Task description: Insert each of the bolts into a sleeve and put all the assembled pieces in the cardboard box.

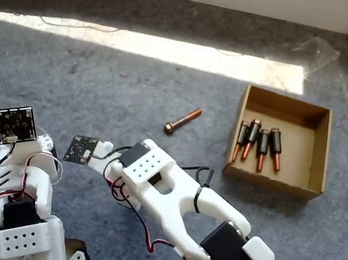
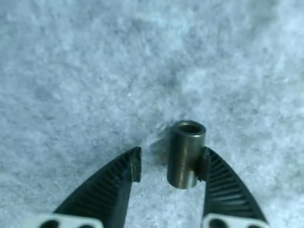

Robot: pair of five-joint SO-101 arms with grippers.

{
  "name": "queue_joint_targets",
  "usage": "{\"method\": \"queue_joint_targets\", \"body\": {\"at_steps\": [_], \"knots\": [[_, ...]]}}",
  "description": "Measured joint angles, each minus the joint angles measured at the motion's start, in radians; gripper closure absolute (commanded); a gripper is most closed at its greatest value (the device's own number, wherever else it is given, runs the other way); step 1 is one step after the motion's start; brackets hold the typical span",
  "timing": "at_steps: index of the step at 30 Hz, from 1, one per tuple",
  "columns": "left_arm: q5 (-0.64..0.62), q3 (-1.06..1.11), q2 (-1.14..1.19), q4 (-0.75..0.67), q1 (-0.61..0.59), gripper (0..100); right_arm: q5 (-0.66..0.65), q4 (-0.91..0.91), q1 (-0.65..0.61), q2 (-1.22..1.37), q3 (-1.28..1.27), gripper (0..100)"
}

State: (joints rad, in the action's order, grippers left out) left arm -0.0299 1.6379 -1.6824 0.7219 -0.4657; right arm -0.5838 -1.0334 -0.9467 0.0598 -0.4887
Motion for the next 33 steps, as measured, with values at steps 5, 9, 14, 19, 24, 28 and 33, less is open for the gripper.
{"method": "queue_joint_targets", "body": {"at_steps": [5, 9, 14, 19, 24, 28, 33], "knots": [[0.0, 0.0, 0.0, 0.0, 0.0, 99, 0.0, 0.0, -0.003, 0.0, 0.0, 83.9], [0.0, 0.0, 0.0, 0.0, 0.0, 99, 0.0, 0.002, 0.0, 0.0, 0.0, 92.4], [0.0, 0.0, 0.0, 0.0, 0.0, 99, 0.0, 0.002, -0.002, 0.0, 0.0, 98.9], [0.0, 0.0, 0.0, 0.0, 0.0, 99, 0.0, 0.002, 0.0, 0.0, 0.0, 99.3], [0.0, 0.0, 0.0, 0.0, 0.0, 99, 0.0, 0.006, 0.0, 0.0, 0.0, 99.2], [0.0, 0.0, 0.0, 0.0, 0.0, 99, 0.0, 0.054, -0.002, 0.006, 0.0, 99.1], [0.0, 0.0, 0.0, 0.0, 0.0, 99, 0.0, 0.058, -0.008, 0.035, 0.003, 99.1]]}}
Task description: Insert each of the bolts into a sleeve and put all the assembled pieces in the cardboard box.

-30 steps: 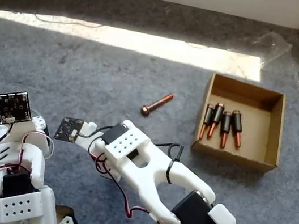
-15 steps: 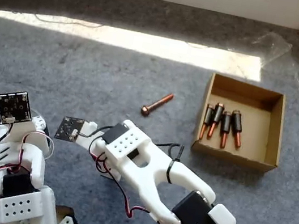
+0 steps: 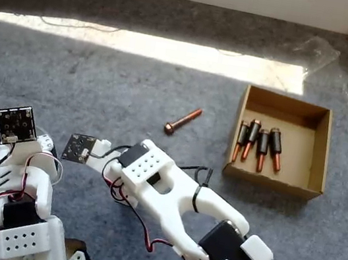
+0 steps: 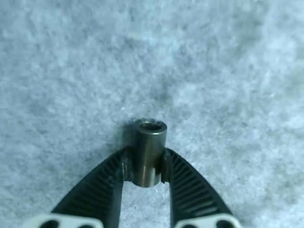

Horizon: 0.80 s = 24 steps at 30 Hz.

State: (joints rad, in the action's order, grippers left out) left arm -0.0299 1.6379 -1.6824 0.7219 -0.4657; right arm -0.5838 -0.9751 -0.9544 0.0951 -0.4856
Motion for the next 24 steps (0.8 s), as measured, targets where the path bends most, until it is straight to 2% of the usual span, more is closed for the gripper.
{"method": "queue_joint_targets", "body": {"at_steps": [13, 20, 24], "knots": [[0.0, 0.0, 0.0, 0.0, 0.0, 99, 0.0, -0.012, -0.011, 0.058, 0.015, 99.3], [0.0, 0.0, 0.0, 0.0, 0.0, 99, 0.002, -0.184, -0.012, 0.044, 0.124, 99.3], [0.0, 0.0, 0.0, 0.0, 0.0, 99, 0.0, -0.203, 0.043, -0.04, 0.13, 99.3]]}}
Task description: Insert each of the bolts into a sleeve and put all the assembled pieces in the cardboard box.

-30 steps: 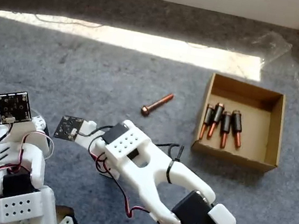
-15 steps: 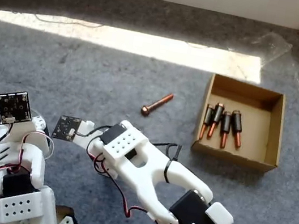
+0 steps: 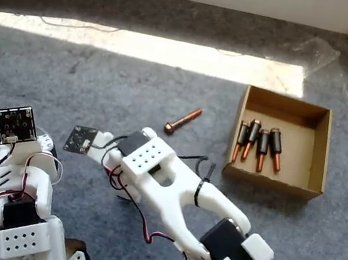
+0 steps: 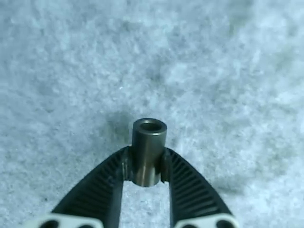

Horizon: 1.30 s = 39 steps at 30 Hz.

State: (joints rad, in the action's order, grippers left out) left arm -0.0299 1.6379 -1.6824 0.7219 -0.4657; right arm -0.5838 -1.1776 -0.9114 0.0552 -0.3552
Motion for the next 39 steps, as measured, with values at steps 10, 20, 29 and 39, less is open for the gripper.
{"method": "queue_joint_targets", "body": {"at_steps": [10, 20, 29, 39], "knots": [[0.0, 0.0, 0.0, 0.0, 0.0, 99, 0.0, -0.012, 0.14, -0.187, 0.0, 99.3], [0.0, 0.04, 0.0, -0.077, 0.0, 99, 0.172, -0.075, 0.242, -0.48, -0.002, 99.3], [0.0, 0.04, 0.0, -0.137, 0.0, 99, 0.183, -0.267, 0.354, -0.933, -0.002, 99.3], [0.23, 0.041, 0.0, -0.071, 0.169, 99, 0.187, -0.341, 0.456, -1.309, -0.109, 99.3]]}}
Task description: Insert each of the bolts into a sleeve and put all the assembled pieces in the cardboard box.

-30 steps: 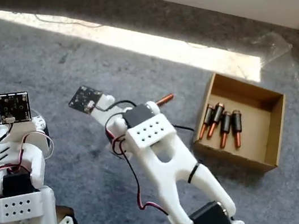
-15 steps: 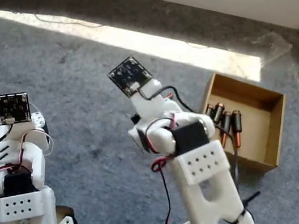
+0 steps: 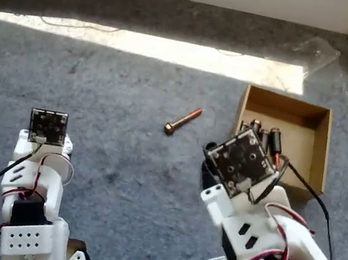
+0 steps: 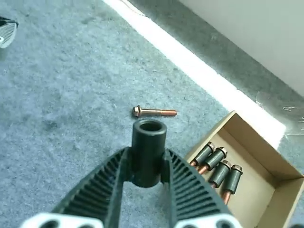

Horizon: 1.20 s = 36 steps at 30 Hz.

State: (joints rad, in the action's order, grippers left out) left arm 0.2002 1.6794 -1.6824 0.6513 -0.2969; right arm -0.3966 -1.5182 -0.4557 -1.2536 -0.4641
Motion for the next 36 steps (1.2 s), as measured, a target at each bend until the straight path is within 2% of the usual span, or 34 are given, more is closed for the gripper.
{"method": "queue_joint_targets", "body": {"at_steps": [7, 12, 18, 21, 30, 36], "knots": [[0.028, 0.0, 0.0, 0.025, 0.02, 99, 0.002, 0.089, 0.003, -0.218, -0.27, 99.3], [0.028, 0.0, 0.0, 0.029, 0.02, 99, 0.005, 0.103, 0.009, -0.348, -0.373, 99.3], [0.071, 0.0, 0.0, 0.054, 0.02, 99, 0.072, 0.135, 0.144, -0.456, -0.41, 99.3], [0.129, -0.005, 0.0, 0.115, 0.023, 99, 0.077, 0.181, 0.166, -0.525, -0.48, 99.3], [0.146, -0.055, 0.0, 0.258, 0.061, 99, 0.084, 0.308, 0.173, -0.572, -0.7, 99.3], [0.18, -0.157, 0.0, 0.347, 0.167, 99, 0.144, 0.414, 0.19, -0.575, -0.827, 99.3]]}}
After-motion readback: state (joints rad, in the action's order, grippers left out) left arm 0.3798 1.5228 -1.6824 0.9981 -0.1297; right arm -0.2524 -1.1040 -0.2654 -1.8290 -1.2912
